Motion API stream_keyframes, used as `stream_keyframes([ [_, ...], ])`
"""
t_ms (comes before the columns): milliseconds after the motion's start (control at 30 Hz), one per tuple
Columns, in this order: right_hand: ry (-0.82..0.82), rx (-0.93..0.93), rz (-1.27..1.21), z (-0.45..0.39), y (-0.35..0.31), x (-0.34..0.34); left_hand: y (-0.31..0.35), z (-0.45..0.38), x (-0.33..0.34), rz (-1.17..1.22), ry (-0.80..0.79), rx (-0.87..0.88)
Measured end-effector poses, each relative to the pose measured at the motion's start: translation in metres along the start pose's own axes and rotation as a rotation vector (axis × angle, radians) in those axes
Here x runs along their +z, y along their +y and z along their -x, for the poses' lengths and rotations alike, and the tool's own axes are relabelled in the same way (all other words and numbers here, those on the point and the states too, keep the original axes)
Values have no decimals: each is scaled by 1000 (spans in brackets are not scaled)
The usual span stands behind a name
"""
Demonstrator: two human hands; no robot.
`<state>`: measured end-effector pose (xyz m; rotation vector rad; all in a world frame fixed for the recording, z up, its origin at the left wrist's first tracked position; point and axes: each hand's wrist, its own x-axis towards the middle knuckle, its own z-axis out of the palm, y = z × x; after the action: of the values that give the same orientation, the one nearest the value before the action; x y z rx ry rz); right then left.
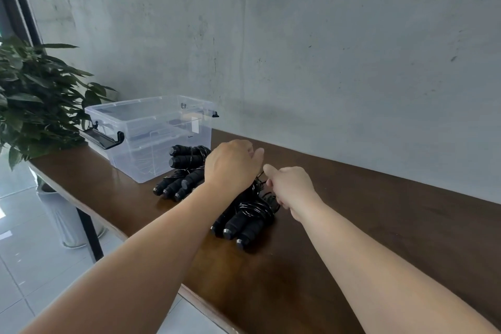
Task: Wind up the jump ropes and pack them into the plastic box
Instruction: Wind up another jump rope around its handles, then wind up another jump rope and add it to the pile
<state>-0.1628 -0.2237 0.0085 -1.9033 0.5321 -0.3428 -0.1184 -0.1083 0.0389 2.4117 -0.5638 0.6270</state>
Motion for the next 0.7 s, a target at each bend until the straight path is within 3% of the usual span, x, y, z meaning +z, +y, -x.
stream_keyframes([
  [333, 179, -28, -96, 18, 0, -69, 67, 0, 21, 471, -114, 11],
  [700, 589, -41, -77, 83, 46, -203, 215, 55, 68, 868, -350, 89],
])
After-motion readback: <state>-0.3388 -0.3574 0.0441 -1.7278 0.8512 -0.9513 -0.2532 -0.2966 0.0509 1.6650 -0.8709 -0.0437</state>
